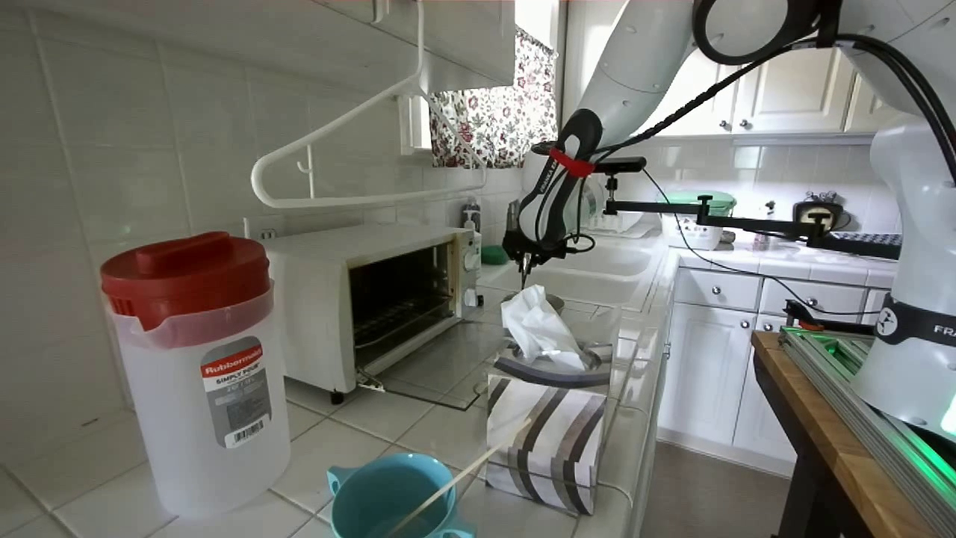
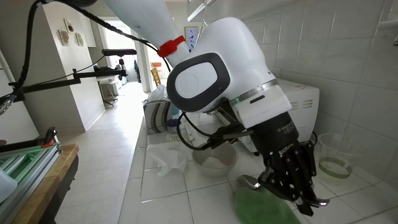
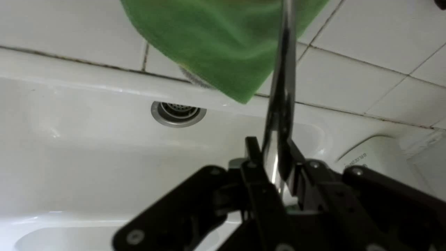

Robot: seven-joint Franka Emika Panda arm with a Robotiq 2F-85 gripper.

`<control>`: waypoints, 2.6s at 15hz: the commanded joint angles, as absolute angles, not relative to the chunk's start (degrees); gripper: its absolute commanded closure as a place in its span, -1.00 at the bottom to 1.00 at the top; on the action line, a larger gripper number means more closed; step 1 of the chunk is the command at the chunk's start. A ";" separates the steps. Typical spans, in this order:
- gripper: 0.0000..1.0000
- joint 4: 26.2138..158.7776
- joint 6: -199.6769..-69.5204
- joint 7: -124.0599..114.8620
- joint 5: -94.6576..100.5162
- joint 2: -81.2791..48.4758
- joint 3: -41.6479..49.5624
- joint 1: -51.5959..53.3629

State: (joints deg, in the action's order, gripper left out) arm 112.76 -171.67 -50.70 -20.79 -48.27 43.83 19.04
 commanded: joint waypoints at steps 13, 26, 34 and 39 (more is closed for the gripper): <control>0.09 110.71 -166.17 -55.84 -13.79 -49.58 43.88 17.85; -1.00 113.15 -163.95 -53.42 -10.13 -43.22 44.30 17.77; -1.00 117.68 -154.39 -39.28 0.64 -22.29 41.95 14.65; -1.00 120.67 -145.87 -29.79 1.17 -11.81 31.26 7.19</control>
